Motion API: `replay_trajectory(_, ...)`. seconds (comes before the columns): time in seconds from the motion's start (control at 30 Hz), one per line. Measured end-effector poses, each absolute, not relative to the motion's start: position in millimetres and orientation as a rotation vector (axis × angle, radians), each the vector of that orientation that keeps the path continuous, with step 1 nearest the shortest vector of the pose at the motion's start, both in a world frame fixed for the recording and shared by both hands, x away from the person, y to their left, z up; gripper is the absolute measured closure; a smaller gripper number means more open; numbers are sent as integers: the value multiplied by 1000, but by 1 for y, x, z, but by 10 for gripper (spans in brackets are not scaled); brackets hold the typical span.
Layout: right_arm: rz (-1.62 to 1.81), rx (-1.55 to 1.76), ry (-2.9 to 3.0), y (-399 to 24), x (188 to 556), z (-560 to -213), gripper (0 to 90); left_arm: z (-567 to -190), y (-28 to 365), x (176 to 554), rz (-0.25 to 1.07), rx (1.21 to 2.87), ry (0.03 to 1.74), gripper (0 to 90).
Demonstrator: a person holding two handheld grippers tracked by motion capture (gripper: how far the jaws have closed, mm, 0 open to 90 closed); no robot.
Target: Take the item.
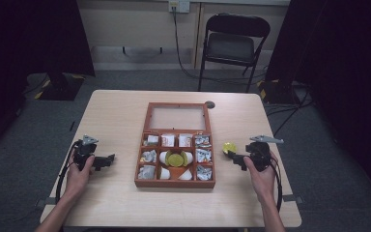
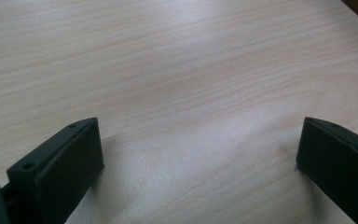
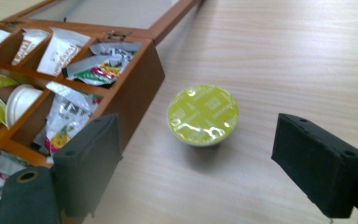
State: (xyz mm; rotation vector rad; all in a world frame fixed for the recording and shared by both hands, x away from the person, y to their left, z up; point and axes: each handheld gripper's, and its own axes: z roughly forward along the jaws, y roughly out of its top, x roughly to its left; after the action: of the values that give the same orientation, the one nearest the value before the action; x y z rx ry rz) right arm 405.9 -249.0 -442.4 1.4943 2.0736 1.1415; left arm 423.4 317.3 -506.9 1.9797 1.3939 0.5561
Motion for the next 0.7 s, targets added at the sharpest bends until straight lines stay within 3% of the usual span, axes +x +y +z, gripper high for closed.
replay_trajectory(0.7, 1023, 1534, 2032, -296, 357, -453, 201, -507, 317, 423, 556, 1980, 1393, 0)
